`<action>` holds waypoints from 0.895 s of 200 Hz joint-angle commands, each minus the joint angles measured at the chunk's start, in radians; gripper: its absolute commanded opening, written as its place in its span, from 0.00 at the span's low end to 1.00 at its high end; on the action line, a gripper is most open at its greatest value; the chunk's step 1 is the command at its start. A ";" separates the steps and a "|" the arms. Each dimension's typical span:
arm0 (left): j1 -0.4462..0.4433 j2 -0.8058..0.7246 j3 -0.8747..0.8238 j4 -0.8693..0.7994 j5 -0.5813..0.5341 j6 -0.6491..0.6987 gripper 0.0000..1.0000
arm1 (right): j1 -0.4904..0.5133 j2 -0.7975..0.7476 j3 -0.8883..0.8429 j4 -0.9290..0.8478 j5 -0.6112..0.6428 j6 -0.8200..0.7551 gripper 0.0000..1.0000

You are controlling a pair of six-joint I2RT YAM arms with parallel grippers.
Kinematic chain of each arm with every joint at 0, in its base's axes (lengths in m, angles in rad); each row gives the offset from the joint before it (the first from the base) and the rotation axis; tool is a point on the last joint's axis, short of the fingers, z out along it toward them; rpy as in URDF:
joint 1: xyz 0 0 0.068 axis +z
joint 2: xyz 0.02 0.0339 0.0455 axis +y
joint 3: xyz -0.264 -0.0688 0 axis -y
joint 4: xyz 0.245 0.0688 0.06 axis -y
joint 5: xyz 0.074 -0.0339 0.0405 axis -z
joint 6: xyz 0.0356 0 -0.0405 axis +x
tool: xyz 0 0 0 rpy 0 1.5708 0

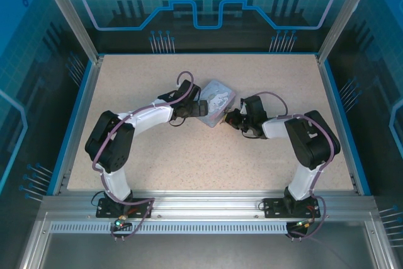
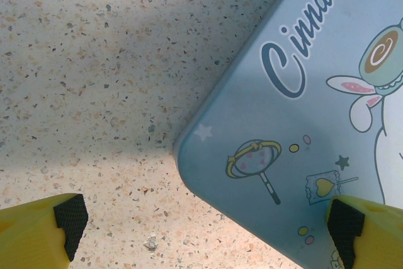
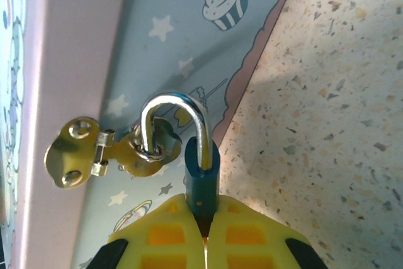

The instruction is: Unlock the padlock with the key

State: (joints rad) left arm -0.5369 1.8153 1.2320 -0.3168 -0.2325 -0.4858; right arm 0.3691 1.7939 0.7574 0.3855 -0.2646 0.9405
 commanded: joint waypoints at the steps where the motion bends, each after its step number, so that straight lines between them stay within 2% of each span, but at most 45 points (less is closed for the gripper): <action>1: -0.009 0.026 0.004 -0.051 -0.019 0.041 0.99 | -0.022 0.017 -0.007 0.056 -0.009 0.030 0.00; 97: -0.009 0.026 0.003 -0.051 -0.020 0.041 0.99 | -0.059 0.018 -0.013 0.077 -0.027 0.050 0.00; 179: -0.004 0.034 0.071 -0.078 -0.030 0.065 0.99 | -0.169 -0.128 -0.123 0.009 -0.056 -0.016 0.00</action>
State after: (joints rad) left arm -0.5381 1.8290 1.2644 -0.3443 -0.2424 -0.4599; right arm 0.2451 1.7340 0.6586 0.4168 -0.2958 0.9688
